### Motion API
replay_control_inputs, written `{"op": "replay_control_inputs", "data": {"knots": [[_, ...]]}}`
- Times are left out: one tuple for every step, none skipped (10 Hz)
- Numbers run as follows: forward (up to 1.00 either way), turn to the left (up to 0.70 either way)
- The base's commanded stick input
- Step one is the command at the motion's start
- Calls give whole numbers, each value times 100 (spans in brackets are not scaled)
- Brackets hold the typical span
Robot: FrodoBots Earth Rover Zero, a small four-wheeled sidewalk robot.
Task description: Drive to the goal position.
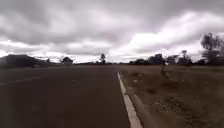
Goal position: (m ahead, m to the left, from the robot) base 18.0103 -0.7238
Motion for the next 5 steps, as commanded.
{"op": "replay_control_inputs", "data": {"knots": [[85,0],[85,-4],[85,-13],[85,0],[85,0]]}}
